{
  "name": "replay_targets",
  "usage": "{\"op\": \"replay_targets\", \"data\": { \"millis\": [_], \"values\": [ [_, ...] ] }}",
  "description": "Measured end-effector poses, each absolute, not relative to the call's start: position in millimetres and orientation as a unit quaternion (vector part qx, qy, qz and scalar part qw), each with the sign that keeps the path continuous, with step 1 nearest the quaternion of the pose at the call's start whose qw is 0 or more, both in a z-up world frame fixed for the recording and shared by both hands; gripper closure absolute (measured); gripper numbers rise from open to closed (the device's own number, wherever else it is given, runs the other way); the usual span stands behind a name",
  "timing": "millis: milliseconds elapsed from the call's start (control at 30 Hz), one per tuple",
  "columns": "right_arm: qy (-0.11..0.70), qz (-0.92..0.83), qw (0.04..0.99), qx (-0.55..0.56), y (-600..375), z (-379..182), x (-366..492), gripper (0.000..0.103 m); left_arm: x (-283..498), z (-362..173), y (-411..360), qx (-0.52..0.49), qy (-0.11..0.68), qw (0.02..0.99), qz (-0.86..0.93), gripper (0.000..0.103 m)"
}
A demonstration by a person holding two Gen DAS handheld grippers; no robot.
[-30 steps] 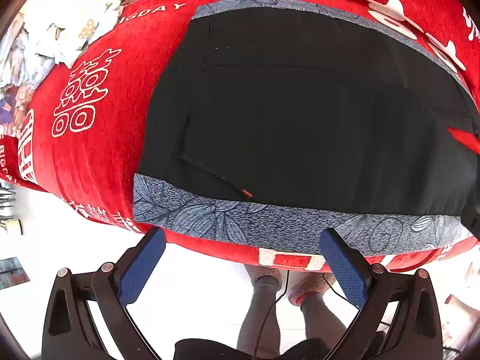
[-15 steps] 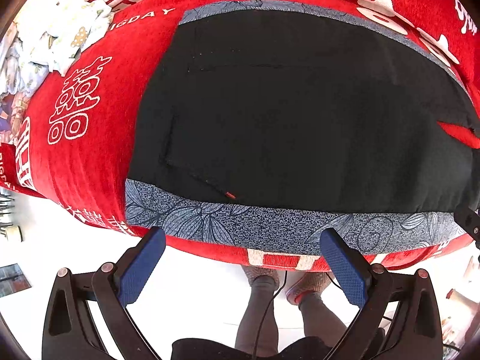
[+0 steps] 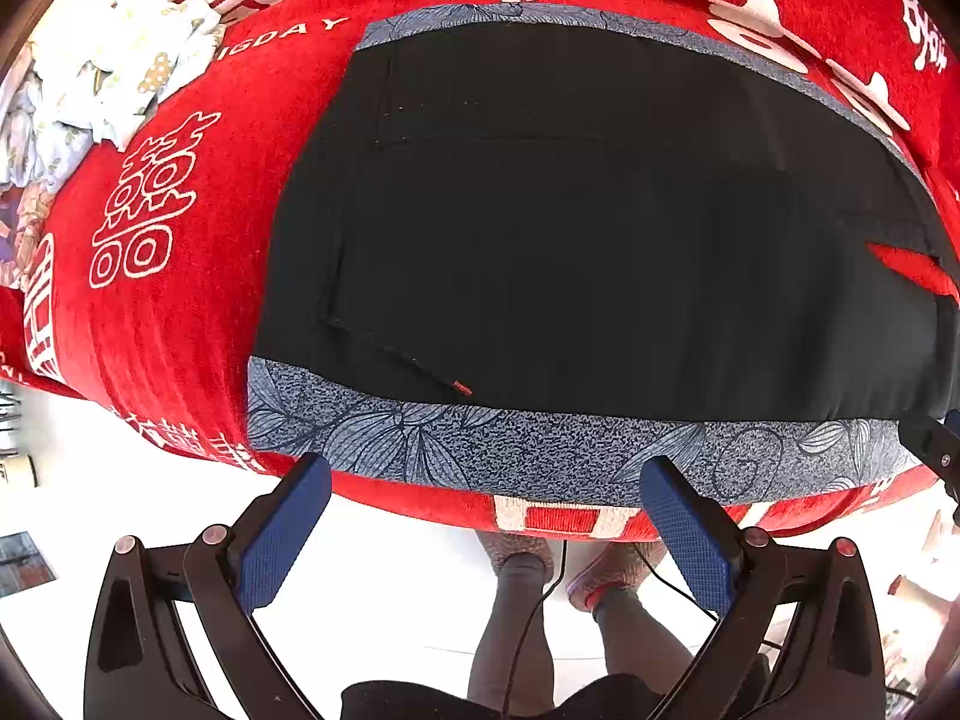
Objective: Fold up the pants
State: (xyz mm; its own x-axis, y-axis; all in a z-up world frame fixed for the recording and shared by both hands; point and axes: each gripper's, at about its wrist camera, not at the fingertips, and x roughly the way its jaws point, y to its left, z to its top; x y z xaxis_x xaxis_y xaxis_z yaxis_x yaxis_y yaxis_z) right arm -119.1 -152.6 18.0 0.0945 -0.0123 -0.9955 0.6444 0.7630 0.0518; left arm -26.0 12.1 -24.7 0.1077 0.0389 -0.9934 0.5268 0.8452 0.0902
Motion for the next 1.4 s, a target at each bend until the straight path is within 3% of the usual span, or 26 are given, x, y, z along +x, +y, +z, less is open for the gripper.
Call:
{"op": "replay_targets", "data": {
  "millis": [1000,1200,1267,1333,1400],
  "values": [
    [0.631,-0.23,0.699,0.247,-150.8,18.0,-112.8,0.0,-17.9,-17.3,14.7,0.199,0.643,0.715,-0.19,0.0],
    [0.601,-0.2,0.714,0.3,-161.1,20.5,-116.4,0.0,-7.2,-9.9,24.8,0.121,0.651,0.71,-0.241,0.0],
    [0.565,-0.155,0.715,0.382,-171.2,17.4,-125.6,0.004,-1.8,-9.2,32.9,0.085,0.658,0.699,-0.268,0.0],
    [0.532,-0.104,0.702,0.462,-176.5,6.6,-138.6,0.025,2.2,-13.0,42.5,0.06,0.664,0.688,-0.287,0.0],
    [0.515,-0.069,0.678,0.519,-175.5,-14.0,-156.6,0.03,3.6,-20.0,53.0,0.043,0.67,0.682,-0.29,0.0]
  ]
}}
